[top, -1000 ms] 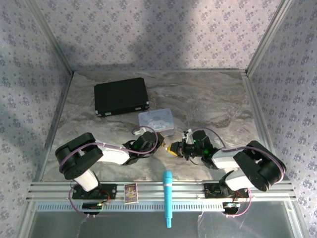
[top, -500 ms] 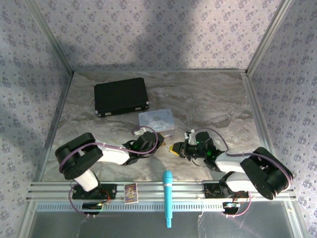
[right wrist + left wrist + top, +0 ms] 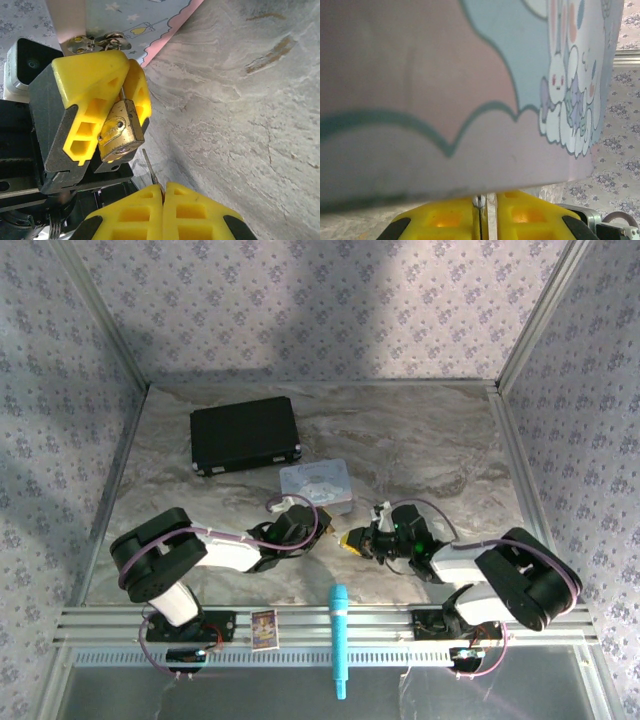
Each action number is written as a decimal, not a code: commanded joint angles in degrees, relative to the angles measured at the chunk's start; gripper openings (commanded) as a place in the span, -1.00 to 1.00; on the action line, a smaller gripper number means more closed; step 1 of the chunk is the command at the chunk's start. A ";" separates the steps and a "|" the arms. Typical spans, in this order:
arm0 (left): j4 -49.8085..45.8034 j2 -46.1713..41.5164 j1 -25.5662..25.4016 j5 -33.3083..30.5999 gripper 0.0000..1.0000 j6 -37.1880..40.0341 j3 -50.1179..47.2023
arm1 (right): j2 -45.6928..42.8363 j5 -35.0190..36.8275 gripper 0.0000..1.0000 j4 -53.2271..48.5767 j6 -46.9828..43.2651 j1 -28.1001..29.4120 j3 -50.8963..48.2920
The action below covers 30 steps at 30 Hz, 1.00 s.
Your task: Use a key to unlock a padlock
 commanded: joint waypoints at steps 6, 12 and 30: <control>-1.98 -2.18 0.12 2.65 -1.00 -3.51 0.04 | 0.50 -0.34 -1.00 1.94 0.36 0.42 0.95; -2.13 -2.26 0.12 2.63 -1.00 -3.93 -0.31 | -0.24 -0.19 -1.00 2.55 0.44 0.77 0.51; -1.18 -1.65 0.12 2.87 -1.00 -4.81 -0.48 | -2.63 0.56 -1.00 -0.40 -0.62 0.56 0.60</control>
